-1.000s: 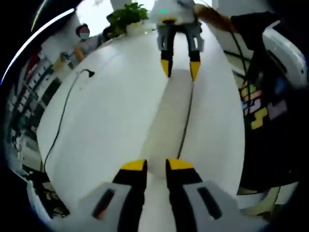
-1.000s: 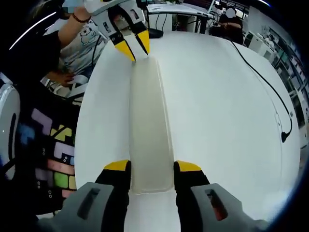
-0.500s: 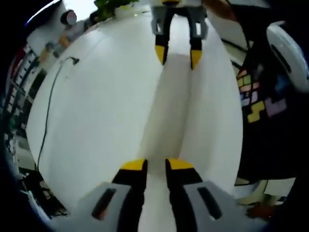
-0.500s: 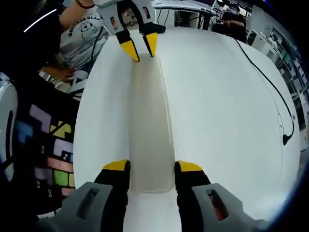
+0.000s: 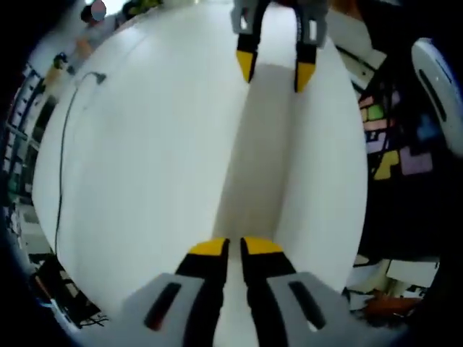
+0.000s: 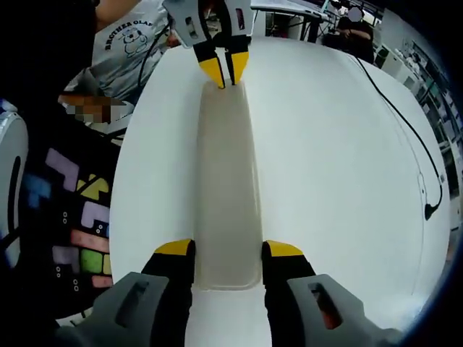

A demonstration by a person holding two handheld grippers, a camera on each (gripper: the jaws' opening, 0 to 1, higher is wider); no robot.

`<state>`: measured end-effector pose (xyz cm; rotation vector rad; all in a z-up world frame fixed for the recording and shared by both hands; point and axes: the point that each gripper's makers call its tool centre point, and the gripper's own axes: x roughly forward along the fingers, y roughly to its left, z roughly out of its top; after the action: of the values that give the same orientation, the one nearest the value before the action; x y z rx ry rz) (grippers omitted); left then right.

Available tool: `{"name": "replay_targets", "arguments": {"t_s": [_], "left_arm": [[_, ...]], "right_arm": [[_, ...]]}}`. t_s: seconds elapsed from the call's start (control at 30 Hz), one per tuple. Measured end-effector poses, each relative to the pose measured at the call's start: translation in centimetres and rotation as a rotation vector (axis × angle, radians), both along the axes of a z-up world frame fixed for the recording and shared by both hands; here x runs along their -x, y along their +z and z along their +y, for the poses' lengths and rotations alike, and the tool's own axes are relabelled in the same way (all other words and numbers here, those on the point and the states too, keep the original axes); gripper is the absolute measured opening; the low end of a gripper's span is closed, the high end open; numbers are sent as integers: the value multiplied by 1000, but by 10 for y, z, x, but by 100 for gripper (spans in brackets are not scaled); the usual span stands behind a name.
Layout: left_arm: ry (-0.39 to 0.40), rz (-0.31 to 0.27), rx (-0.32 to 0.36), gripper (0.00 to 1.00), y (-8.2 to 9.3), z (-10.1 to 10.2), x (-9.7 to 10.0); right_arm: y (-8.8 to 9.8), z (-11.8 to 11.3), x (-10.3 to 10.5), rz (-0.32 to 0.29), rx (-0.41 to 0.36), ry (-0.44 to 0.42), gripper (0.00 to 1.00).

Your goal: Arrange the utensils inside the cutlery case until each visible utensil rests in its matching compartment.

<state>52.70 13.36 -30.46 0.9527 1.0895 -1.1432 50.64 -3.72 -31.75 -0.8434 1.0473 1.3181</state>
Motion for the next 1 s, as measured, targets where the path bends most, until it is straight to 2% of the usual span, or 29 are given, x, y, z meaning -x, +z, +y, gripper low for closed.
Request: {"name": "replay_targets", "arguments": {"t_s": [0.13, 0.3, 0.4, 0.43, 0.47, 0.5, 0.6, 0.8, 0.9, 1.0], "left_arm": [[-11, -4, -30, 8, 0, -1, -1], [7, 12, -36, 8, 1, -3, 0], [4, 6, -30, 8, 1, -5, 0], [8, 6, -27, 8, 1, -5, 0], [20, 8, -25, 8, 0, -7, 0], [23, 8, -27, 8, 1, -7, 0], [19, 5, -30, 8, 0, -8, 2], [27, 5, -13, 8, 1, -8, 3], [28, 3, 3, 8, 2, -8, 3], [22, 0, 11, 8, 2, -10, 5]], "right_arm": [[0, 0, 1, 4, -1, 3, 38], [3, -2, 3, 5, -36, -4, 38], [13, -6, 6, 11, -44, -4, 36], [16, -7, 4, -2, -44, -12, 28], [21, -9, -4, -55, -40, -11, 20], [25, -10, -4, -54, -46, -17, 15], [32, -10, -2, -33, -48, -35, 16], [23, -7, 10, -20, -12, -11, 14], [22, -7, 6, -41, 17, -14, 15], [19, -9, 5, -31, 46, -29, 15]]}}
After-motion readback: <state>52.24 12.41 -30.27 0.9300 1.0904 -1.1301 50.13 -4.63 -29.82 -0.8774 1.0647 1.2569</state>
